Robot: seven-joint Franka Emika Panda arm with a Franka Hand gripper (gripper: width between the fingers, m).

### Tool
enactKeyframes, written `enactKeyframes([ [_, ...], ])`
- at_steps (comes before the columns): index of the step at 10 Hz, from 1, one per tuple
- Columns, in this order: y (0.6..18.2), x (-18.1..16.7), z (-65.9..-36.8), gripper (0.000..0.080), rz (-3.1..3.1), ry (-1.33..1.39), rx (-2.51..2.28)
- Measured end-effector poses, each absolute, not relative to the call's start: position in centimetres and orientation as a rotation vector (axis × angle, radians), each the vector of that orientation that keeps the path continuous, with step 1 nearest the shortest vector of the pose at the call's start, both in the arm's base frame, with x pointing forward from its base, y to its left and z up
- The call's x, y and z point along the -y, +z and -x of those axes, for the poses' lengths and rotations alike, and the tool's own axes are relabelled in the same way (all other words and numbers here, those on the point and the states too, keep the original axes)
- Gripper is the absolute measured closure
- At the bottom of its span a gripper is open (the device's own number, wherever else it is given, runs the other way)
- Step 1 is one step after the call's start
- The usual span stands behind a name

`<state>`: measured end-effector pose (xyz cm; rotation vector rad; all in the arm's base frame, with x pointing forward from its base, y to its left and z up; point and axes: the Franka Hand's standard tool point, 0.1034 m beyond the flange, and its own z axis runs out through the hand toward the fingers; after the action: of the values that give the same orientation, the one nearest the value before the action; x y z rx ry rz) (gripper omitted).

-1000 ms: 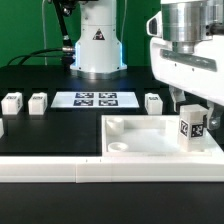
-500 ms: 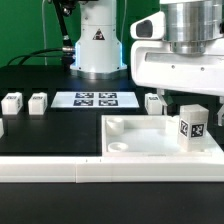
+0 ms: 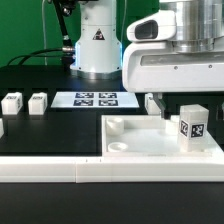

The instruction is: Assemble square table

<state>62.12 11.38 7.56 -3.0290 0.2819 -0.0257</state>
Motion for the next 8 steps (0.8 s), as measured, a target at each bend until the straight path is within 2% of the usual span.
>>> enactKeyframes([
  [5,7.60,-11.24,-62.30,0.0150,3.063,-0.064,0.176],
  [7,7.60,-11.22,-62.30,0.0413,3.063,-0.064,0.170],
  [8,7.60,-11.21,-62.30,0.0511,3.063,-0.064,0.169],
])
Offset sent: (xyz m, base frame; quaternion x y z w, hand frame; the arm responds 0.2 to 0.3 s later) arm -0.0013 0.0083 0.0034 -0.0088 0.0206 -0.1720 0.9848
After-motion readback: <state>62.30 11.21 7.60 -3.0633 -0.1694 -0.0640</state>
